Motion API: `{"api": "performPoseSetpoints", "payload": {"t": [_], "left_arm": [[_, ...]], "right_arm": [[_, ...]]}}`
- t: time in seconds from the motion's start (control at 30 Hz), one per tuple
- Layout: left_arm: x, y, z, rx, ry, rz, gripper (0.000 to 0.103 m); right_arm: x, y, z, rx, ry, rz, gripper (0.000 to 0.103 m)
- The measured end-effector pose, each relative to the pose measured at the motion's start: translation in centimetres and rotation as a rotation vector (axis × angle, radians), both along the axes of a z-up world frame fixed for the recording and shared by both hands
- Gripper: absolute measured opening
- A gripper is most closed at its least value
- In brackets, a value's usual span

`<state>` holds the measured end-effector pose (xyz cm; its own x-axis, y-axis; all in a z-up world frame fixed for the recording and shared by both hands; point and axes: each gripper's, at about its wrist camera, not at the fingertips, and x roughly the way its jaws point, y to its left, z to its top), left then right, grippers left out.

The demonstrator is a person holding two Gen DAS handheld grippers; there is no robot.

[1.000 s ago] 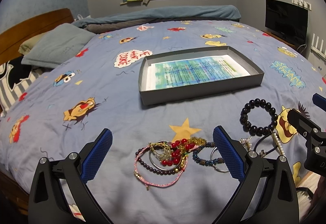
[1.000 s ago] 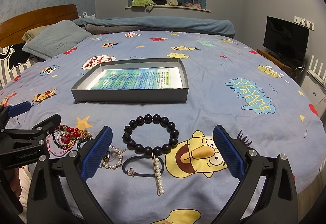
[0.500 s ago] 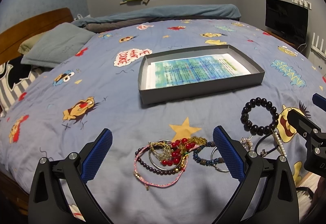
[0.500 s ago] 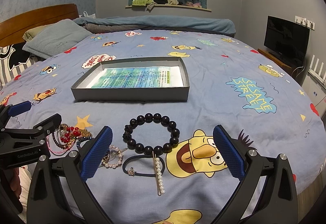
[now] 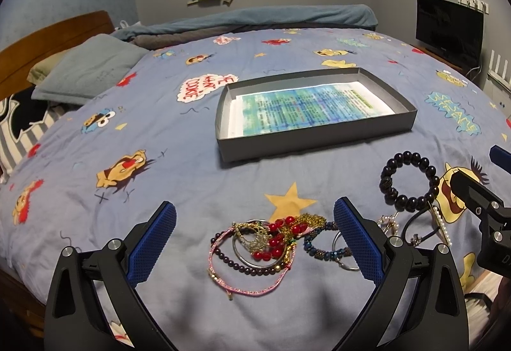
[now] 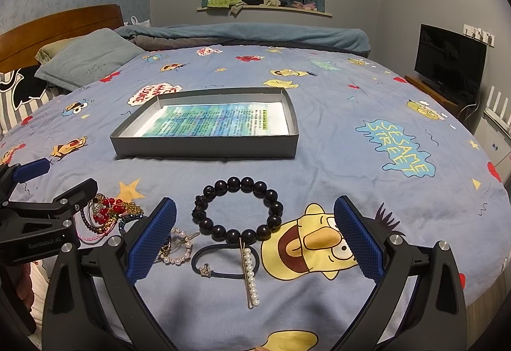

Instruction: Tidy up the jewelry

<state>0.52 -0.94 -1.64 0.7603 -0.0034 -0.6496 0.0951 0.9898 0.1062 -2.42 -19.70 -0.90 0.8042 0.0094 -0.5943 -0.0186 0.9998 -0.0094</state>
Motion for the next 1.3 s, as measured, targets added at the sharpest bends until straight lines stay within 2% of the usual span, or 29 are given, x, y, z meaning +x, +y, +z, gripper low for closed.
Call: {"api": "performPoseSetpoints", "payload": {"t": [0.3,0.53,0.77,1.0,1.13,1.2,1.27,1.3], "left_arm": [[1.8,1.4,-0.6,-0.039,0.003,-0.042,0.098],[3.6,2.9,-1.6,-0.043,0.028,-0.034,0.098],[3.6,4.5,-2.6,-0.054,0.048,-0.087,0.098],[1.8,5.4,-4.2,-0.088,0.078,-0.157,0.098],[1.4,5.4,-4.3,-0.087,0.069,-0.170,0.096],[1.1,5.4,-4.1,-0.079,0.055,-0.170,0.095],[0.9,5.5,-3.7,-0.095,0.047,-0.174,0.090],[0.8,5.5,-3.5,-0.106,0.046,-0.178,0.079]], "right_arm": [[1.4,-1.4,-0.9,0.011,0.008,0.019,0.098],[2.7,-4.3,-2.5,0.074,0.038,0.017,0.098],[3.8,-5.1,-3.1,0.093,0.049,0.019,0.097],[5.1,-4.4,-4.2,0.102,0.089,0.059,0.081],[5.3,-3.8,-4.7,0.091,0.103,0.078,0.070],[5.4,-3.6,-4.9,0.085,0.108,0.089,0.061],[5.4,-3.4,-5.0,0.085,0.112,0.096,0.058],[5.4,-3.4,-5.0,0.086,0.112,0.100,0.055]]}}
